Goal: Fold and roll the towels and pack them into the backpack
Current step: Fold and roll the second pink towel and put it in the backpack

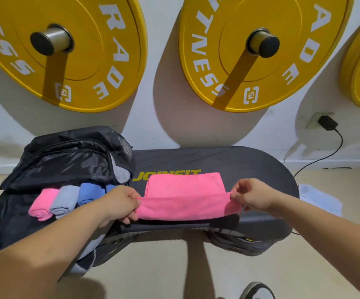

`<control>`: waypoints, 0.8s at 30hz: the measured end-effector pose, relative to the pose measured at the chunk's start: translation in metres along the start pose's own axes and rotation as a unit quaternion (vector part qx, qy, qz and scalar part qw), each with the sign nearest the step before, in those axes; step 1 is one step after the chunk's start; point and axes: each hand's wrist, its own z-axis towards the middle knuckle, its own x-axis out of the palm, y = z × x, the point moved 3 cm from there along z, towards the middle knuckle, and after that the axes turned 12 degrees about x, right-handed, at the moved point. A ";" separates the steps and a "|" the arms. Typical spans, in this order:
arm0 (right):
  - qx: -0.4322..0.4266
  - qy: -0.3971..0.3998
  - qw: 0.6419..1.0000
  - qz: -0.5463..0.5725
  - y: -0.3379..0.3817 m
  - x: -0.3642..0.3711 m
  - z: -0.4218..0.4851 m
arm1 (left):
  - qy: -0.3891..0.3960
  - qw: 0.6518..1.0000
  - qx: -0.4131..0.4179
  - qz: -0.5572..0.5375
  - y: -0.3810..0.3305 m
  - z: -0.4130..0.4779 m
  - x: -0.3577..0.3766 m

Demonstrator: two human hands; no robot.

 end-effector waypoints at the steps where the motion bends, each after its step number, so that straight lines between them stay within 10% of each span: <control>1: -0.001 -0.017 1.000 0.018 0.005 -0.001 0.006 | -0.023 1.000 0.010 0.002 -0.003 0.008 -0.004; 13: 0.073 -0.143 0.987 0.019 0.033 0.011 0.136 | -0.165 0.986 0.022 0.021 0.007 0.124 0.005; 24: 0.037 -0.106 0.984 -0.135 0.017 0.040 0.169 | -0.126 0.979 -0.001 0.161 0.026 0.156 0.030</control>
